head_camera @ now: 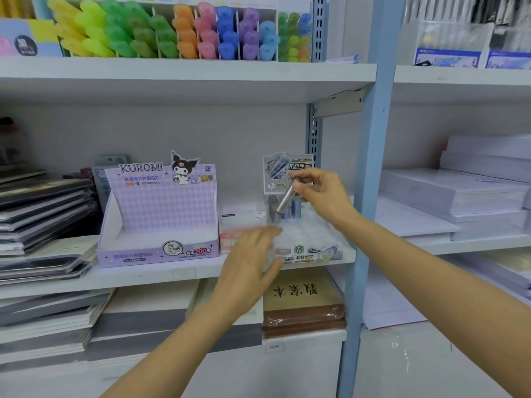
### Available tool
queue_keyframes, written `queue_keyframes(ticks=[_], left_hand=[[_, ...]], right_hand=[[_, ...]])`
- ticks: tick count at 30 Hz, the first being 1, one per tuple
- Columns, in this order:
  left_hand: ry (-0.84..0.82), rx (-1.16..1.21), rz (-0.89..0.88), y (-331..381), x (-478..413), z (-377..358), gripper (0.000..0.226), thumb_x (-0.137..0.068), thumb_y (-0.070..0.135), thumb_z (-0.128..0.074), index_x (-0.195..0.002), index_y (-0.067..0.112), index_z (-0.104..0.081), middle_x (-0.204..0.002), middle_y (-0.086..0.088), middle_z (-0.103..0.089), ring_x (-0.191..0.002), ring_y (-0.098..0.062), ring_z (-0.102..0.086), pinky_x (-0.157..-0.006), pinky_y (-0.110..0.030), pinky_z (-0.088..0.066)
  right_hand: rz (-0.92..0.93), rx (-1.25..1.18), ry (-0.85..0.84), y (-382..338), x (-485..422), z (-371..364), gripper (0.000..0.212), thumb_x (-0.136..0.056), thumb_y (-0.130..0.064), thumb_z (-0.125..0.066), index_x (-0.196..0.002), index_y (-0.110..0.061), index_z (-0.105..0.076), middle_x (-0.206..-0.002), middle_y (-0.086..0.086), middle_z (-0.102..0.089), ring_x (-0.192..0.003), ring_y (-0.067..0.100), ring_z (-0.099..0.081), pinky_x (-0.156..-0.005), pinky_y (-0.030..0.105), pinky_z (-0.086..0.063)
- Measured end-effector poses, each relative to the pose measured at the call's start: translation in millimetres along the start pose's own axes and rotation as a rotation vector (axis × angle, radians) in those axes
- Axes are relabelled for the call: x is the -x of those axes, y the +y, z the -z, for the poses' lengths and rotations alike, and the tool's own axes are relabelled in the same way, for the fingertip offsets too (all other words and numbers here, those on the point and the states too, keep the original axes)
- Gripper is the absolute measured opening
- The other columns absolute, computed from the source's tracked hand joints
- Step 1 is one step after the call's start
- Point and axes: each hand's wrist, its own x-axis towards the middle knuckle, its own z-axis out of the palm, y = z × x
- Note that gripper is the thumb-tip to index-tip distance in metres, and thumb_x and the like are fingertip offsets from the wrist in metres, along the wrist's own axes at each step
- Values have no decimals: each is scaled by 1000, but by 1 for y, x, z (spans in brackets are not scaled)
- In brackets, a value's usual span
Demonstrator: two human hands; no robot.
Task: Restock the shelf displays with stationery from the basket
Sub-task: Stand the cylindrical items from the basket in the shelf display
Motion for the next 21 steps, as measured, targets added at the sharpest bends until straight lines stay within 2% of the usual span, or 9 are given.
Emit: queue_keyframes(ticks=[2, 5, 6, 9, 13, 18, 21], left_hand=[[-112, -132, -62, -3, 10, -7, 52, -99, 41, -47, -147, 27, -34, -156, 5, -28, -140, -11, -26, -115, -29, -22], [-125, -134, -47, -5, 14, -12, 53, -100, 42, -42, -149, 31, -26, -160, 7, -15, -143, -11, -21, -114, -29, -21], [-122, -130, -49, -5, 14, -13, 53, -101, 41, -41, -150, 31, -25, -160, 7, -15, -143, -12, -22, -113, -29, -22], [-124, -140, -60, -8, 15, -16, 54, -101, 40, -41, -150, 32, -22, -160, 7, -15, -139, -13, -28, -110, -29, -27], [-103, -160, -84, -13, 16, -20, 56, -100, 37, -43, -150, 33, -20, -159, 6, -16, -137, -13, -32, -109, -30, -28], [-65, -182, -100, -14, 16, -25, 55, -99, 34, -46, -149, 33, -23, -157, 6, -20, -134, -15, -36, -108, -31, -31], [-58, -193, -107, -14, 16, -25, 56, -97, 31, -48, -148, 32, -25, -156, 5, -23, -132, -15, -37, -106, -31, -32]], right_hand=[[-4, 59, 17, 6, -2, -5, 21, -90, -5, -64, -109, -10, -69, -96, 2, -65, -91, 20, -66, -86, 32, -56], [43, 177, -7, 14, -3, -18, 20, -89, -5, -65, -106, -13, -70, -92, -4, -65, -84, 8, -64, -87, 29, -55], [62, 229, -20, 17, -4, -23, 21, -88, -5, -65, -106, -14, -70, -93, -5, -66, -83, 6, -62, -87, 28, -54], [90, 380, -62, 23, -5, -33, 23, -89, -8, -65, -111, -14, -70, -102, 0, -70, -87, 12, -63, -88, 30, -53], [109, 464, -173, 24, -11, -27, 21, -91, -7, -62, -110, -12, -70, -98, 1, -69, -86, 13, -63, -90, 31, -52], [105, 418, -176, 23, -8, -34, 26, -89, -5, -64, -114, -12, -63, -101, 4, -65, -88, 18, -62, -82, 31, -53], [82, 378, -153, 27, -9, -37, 17, -86, -4, -68, -101, -9, -66, -94, 4, -65, -83, 21, -63, -80, 36, -55]])
